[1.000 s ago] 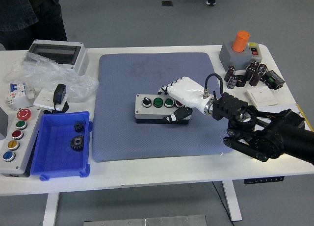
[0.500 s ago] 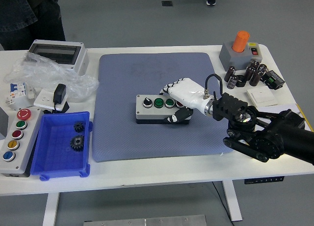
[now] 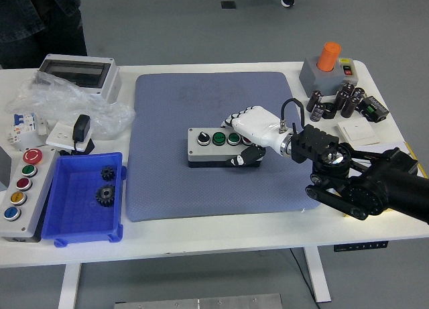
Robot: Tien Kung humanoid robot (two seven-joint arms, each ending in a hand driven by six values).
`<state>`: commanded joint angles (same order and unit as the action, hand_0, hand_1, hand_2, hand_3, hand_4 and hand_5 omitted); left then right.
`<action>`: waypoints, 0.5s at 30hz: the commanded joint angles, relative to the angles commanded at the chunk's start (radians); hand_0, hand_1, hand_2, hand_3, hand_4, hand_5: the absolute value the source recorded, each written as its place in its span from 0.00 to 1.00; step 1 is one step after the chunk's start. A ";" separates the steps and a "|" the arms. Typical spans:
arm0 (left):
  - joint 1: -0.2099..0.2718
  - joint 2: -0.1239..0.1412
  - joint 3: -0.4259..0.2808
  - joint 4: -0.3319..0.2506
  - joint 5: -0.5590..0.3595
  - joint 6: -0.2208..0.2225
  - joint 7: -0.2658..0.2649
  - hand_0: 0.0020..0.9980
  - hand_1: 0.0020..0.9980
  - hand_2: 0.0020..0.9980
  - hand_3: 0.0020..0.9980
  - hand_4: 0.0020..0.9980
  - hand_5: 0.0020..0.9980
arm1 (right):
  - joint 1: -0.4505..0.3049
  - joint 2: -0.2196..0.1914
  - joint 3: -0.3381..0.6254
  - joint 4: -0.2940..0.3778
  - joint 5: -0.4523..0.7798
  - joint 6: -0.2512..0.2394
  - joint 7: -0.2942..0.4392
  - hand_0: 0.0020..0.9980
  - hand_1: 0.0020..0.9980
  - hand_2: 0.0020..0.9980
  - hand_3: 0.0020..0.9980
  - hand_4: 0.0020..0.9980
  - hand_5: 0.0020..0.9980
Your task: Pick up the button,place it on the desk,press the button,press the button
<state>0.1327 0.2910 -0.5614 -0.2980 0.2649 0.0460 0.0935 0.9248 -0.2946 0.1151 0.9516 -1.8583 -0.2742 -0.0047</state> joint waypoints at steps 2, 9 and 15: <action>0.000 0.000 0.000 0.000 0.000 0.000 0.000 0.65 0.69 0.69 0.81 0.91 0.50 | 0.000 0.000 0.002 0.000 0.000 0.002 0.000 0.72 0.74 0.89 0.94 0.98 0.33; 0.000 -0.001 0.000 0.000 0.002 -0.001 0.000 0.65 0.69 0.69 0.80 0.91 0.50 | 0.001 0.001 0.005 -0.001 0.004 0.007 0.002 0.73 0.74 0.90 0.98 1.00 0.38; -0.001 -0.001 0.001 0.000 0.001 -0.002 0.000 0.64 0.69 0.69 0.80 0.91 0.49 | 0.003 -0.002 0.010 0.001 0.006 0.016 0.002 0.73 0.74 0.91 0.99 1.00 0.41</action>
<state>0.1321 0.2904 -0.5605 -0.2983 0.2661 0.0438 0.0939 0.9273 -0.2966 0.1248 0.9527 -1.8523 -0.2587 -0.0024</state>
